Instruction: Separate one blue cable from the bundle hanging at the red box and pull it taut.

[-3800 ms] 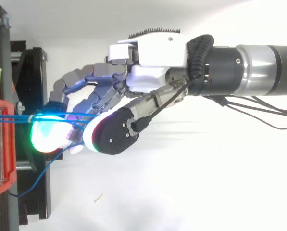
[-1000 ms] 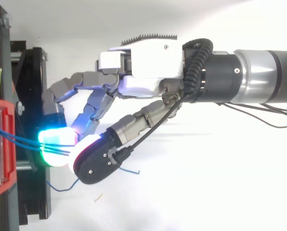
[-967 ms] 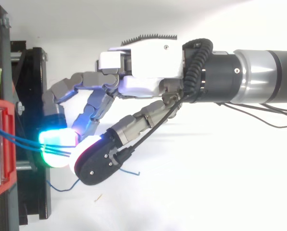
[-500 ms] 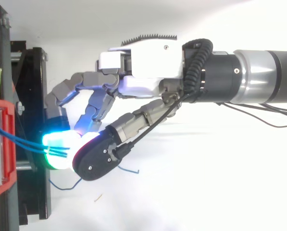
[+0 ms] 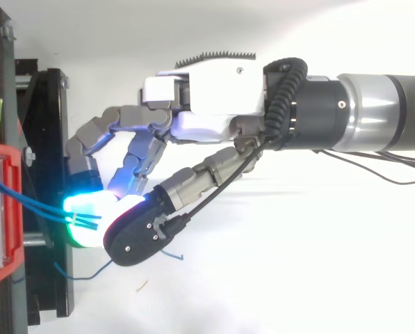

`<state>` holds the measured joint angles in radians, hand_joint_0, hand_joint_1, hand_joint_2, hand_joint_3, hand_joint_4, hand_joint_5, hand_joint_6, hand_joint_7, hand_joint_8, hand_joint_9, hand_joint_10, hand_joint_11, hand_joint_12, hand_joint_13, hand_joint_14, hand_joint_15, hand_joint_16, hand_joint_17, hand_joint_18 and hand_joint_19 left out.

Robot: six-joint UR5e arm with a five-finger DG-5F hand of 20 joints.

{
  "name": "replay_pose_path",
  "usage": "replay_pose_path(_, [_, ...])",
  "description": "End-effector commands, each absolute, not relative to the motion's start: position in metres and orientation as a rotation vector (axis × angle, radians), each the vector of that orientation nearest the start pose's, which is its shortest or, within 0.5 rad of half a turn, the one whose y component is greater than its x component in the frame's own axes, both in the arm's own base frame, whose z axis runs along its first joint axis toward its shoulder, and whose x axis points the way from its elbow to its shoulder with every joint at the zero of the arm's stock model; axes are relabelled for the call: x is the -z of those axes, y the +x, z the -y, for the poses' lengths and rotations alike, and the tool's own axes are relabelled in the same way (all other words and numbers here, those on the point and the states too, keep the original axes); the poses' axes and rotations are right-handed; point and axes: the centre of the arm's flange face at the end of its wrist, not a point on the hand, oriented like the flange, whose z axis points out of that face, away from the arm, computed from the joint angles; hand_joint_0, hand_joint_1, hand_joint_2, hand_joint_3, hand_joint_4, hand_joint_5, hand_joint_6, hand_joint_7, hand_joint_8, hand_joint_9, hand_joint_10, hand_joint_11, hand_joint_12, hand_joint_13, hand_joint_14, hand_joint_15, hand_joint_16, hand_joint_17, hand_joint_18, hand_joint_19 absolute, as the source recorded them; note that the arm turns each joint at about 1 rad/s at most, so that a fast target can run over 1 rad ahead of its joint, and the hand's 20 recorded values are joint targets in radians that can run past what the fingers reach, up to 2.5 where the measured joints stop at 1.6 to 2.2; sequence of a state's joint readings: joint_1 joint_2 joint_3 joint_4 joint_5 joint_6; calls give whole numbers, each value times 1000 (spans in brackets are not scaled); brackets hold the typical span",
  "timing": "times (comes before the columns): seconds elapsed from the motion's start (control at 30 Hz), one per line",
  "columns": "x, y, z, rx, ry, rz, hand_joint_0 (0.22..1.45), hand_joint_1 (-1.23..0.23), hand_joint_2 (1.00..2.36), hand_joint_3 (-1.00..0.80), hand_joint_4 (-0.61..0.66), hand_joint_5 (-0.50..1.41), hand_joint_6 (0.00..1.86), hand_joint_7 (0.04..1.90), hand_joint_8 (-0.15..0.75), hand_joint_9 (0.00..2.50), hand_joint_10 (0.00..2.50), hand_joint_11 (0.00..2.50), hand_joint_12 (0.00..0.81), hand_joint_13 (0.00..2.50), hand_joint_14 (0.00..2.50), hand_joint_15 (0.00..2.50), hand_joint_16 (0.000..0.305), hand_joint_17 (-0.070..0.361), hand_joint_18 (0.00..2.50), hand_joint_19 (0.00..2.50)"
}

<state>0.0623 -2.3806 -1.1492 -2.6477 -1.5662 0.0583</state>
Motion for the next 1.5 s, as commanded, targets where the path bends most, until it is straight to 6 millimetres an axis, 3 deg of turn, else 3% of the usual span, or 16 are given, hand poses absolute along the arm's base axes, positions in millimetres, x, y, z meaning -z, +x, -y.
replay_pose_path(0.0, [-220, 787, 86, -1346, 1147, -1143, 653, -830, 1015, -259, 152, -219, 903, 1170, 311, 1010, 25, 1078, 331, 1010, 22, 564, 42, 94, 914, 462])
replay_pose_path(0.37, [-218, 787, 85, -1345, 1149, -1146, 750, -888, 1000, -500, 142, -211, 915, 1166, 321, 1039, 25, 1105, 322, 1022, 21, 559, 41, 92, 945, 412])
replay_pose_path(0.57, [-218, 787, 85, -1345, 1149, -1146, 776, -891, 1000, -500, 132, -199, 918, 1174, 323, 1080, 25, 1129, 318, 1051, 22, 570, 40, 90, 968, 394])
replay_pose_path(0.83, [-218, 787, 83, -1347, 1148, -1147, 713, -906, 1000, -500, 120, -189, 914, 1202, 331, 1112, 27, 1155, 315, 1059, 24, 575, 39, 89, 974, 404])
replay_pose_path(1.13, [-217, 787, 85, -1345, 1150, -1147, 544, -937, 1000, -500, 112, -175, 901, 1180, 335, 1146, 26, 1166, 324, 1074, 22, 584, 41, 92, 984, 423])
replay_pose_path(1.27, [-217, 787, 83, -1347, 1148, -1147, 530, -846, 1000, -500, 109, -155, 868, 1200, 332, 1163, 27, 1144, 324, 1077, 23, 578, 41, 92, 984, 441])
replay_pose_path(1.33, [-217, 787, 83, -1346, 1149, -1148, 587, -721, 1000, -500, 50, -151, 854, 1250, 317, 1164, 27, 1116, 309, 1073, 22, 591, 38, 86, 970, 472])
replay_pose_path(1.47, [-219, 787, 83, -1349, 1145, -1146, 628, -729, 1000, -500, 12, -151, 854, 1294, 317, 1160, 28, 1121, 314, 1077, 23, 600, 38, 85, 968, 496])
